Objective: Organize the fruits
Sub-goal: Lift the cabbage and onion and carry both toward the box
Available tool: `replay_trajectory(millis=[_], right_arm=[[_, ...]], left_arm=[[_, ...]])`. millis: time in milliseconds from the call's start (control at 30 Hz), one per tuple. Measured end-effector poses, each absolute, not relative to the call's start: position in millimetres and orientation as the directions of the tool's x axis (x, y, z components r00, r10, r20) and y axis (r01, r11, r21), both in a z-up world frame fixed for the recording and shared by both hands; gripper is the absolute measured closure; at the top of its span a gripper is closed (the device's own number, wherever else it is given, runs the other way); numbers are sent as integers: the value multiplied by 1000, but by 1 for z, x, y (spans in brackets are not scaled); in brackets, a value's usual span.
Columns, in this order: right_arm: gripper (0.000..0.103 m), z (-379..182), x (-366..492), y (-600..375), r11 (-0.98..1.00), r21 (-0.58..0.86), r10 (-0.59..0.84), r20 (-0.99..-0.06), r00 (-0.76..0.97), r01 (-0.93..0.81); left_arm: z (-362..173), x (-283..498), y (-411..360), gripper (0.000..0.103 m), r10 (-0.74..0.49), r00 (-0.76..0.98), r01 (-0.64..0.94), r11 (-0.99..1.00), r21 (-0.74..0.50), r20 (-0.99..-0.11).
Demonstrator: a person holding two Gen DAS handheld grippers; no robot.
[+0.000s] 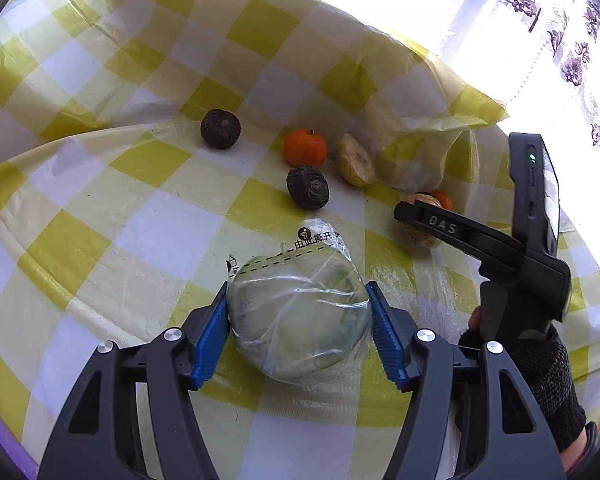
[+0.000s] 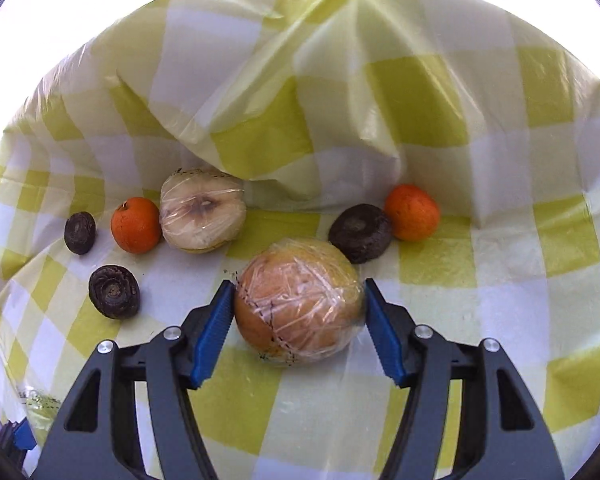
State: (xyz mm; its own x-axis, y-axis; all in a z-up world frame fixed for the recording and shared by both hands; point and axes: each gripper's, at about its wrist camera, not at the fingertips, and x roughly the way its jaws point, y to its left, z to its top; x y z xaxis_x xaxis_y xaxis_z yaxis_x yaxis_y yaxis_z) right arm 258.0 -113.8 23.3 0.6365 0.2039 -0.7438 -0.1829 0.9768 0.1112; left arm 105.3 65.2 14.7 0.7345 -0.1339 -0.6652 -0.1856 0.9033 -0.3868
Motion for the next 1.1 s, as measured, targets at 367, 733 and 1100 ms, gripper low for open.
replay_trajectory(millis=[367,733,1100], right_arm=[[39,28,170,-133,962,218,274,-714,644,-167],[39,23,51,-155,941,308,320,-685,654,-139],[39,23,-57,-151,943,269,331,-679,655,-198]], left_arm=[[12,86,70,41,-127,724,-206,899,-387,-678],[13,15,66,41,-150,731,-150,917,-371,-665],[13,-54,56,41,-175,726,-93,933,-347,-666]])
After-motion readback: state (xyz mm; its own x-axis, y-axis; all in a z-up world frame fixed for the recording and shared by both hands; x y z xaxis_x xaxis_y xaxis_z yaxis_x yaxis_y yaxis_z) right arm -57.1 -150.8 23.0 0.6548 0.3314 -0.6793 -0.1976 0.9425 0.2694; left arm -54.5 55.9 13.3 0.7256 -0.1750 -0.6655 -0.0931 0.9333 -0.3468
